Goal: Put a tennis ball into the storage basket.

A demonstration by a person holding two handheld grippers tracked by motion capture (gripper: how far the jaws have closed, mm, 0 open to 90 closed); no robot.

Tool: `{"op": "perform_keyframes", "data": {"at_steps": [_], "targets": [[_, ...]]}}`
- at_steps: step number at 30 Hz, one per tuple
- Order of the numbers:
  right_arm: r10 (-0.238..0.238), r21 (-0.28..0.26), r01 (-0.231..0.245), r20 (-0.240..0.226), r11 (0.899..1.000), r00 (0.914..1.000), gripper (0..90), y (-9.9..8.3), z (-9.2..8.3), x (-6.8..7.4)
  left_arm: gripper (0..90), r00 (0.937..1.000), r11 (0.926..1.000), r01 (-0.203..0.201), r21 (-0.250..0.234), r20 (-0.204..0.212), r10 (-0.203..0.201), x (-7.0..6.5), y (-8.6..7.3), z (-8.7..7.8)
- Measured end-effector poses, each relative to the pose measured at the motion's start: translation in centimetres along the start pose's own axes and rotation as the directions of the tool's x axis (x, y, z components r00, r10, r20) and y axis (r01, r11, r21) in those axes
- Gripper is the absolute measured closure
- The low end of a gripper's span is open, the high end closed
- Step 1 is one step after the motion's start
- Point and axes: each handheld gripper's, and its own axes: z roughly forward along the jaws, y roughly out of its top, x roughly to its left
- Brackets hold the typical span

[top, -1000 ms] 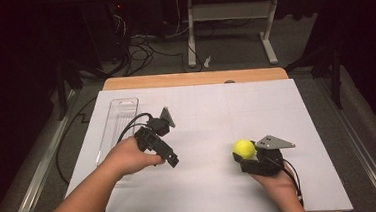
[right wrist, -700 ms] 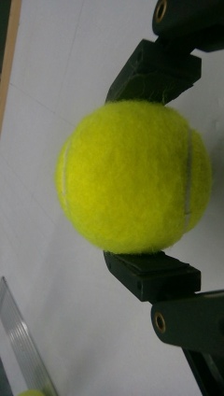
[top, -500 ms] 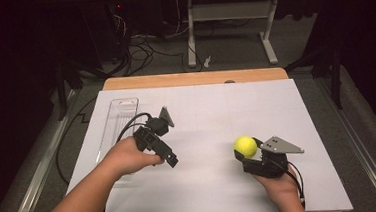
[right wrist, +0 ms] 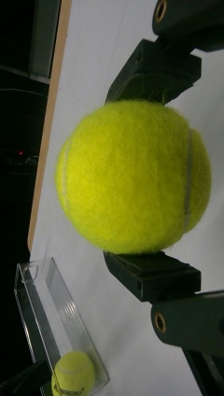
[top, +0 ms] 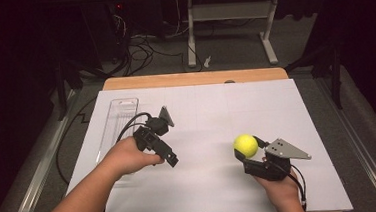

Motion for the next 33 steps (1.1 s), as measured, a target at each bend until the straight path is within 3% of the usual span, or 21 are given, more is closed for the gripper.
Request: {"op": "perform_keyframes", "data": {"at_steps": [20, 33], "targets": [[-0.026, -0.018, 0.026, -0.026, 0.999, 0.9993, 27.6, 0.3, 0.3, 1.0, 0.8, 0.9996, 1.0000, -0.006, -0.007, 0.028, 0.006, -0.3, 0.4, 0.2], [-0.048, -0.030, 0.047, -0.066, 0.998, 0.9966, 27.6, 0.7, 0.8, 2.4, 0.8, 0.9996, 0.9999, 0.006, -0.012, 0.027, -0.006, -0.2, 0.6, -0.1]]}}
